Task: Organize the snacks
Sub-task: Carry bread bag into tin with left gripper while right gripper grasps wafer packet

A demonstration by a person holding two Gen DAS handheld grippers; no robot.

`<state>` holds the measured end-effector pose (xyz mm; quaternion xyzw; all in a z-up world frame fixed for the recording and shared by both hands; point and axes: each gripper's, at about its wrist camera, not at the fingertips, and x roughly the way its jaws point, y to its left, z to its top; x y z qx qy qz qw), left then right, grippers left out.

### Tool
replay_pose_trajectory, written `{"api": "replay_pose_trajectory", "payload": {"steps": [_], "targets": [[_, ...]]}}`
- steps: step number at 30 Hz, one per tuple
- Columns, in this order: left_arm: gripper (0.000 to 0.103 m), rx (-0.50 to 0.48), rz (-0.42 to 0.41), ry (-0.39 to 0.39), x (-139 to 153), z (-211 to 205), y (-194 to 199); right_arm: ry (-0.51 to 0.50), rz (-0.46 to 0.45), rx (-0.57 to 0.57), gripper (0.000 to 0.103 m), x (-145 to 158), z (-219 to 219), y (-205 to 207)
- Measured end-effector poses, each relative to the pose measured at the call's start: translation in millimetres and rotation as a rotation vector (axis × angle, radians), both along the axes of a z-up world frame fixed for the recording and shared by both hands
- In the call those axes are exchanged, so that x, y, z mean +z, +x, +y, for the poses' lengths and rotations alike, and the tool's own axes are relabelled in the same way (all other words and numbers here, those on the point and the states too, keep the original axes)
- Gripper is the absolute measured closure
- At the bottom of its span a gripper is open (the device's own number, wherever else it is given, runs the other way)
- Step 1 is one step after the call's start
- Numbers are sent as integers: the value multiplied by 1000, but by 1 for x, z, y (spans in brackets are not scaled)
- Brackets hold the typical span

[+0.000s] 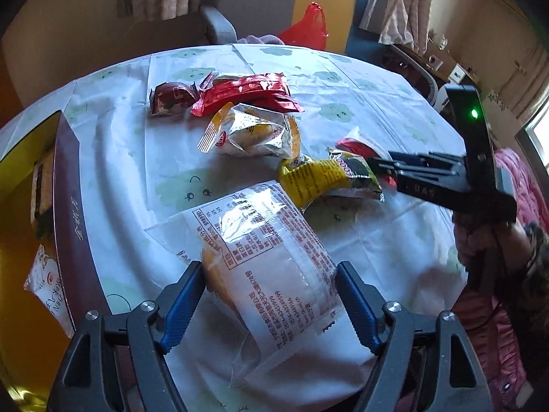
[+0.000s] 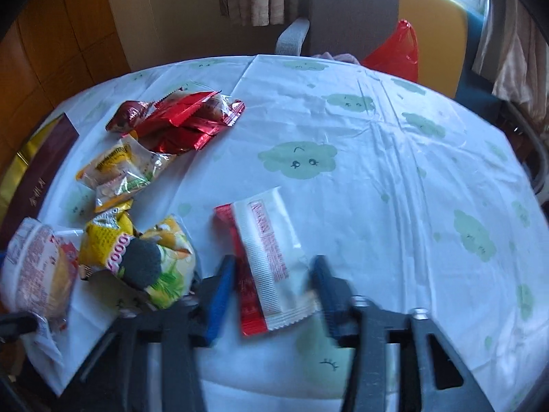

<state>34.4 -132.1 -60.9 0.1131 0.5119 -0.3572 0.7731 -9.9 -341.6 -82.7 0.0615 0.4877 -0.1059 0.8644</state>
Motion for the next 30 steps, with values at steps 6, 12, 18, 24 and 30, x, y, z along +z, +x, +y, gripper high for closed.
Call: {"api": "replay_pose_trajectory", "payload": {"steps": [6, 12, 18, 24, 30], "targets": [[19, 66, 58, -13, -4, 2, 9, -17, -2, 6, 68, -1, 10, -30], [19, 121, 54, 10, -4, -8, 15, 44, -40, -11, 50, -3, 11, -39], [15, 198, 79, -17, 3, 0, 22, 24, -43, -21, 29, 2, 8, -32], [13, 265, 101, 20, -6, -11, 38, -14, -42, -37, 60, -2, 2, -30], [30, 253, 76, 21, -20, -11, 34, -52, -58, -30, 64, -5, 7, -33]]}}
